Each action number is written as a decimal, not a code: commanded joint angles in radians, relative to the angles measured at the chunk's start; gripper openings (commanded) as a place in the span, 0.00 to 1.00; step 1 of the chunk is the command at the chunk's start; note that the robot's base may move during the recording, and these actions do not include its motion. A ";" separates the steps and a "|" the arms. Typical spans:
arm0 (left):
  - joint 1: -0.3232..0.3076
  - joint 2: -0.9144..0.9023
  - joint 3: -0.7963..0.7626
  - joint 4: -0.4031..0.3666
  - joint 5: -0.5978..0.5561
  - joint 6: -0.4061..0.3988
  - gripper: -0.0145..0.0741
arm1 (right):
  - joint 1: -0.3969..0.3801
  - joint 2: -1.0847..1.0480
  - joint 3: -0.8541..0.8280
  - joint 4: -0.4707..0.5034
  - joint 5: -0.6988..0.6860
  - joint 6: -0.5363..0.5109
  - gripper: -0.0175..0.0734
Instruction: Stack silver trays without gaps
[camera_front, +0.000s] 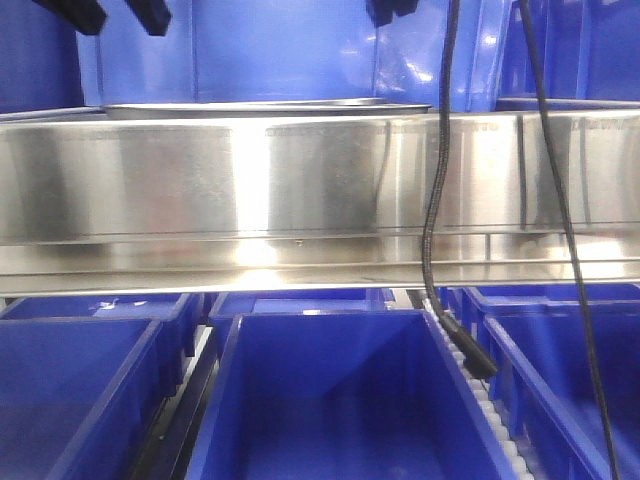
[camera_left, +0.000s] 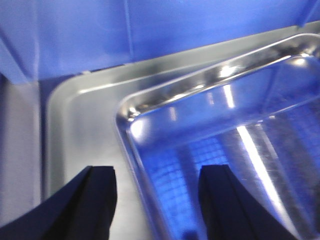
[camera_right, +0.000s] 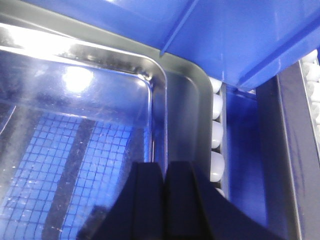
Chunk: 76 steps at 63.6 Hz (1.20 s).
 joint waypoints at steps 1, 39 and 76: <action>0.003 -0.025 -0.007 -0.038 -0.031 -0.006 0.28 | 0.002 -0.014 -0.007 -0.019 -0.013 -0.010 0.11; 0.001 -0.197 -0.007 -0.042 -0.113 -0.006 0.17 | 0.002 -0.014 -0.007 -0.062 0.004 -0.043 0.11; -0.151 -0.610 0.367 0.109 -0.534 0.020 0.17 | 0.002 -0.014 -0.007 -0.062 -0.133 -0.043 0.11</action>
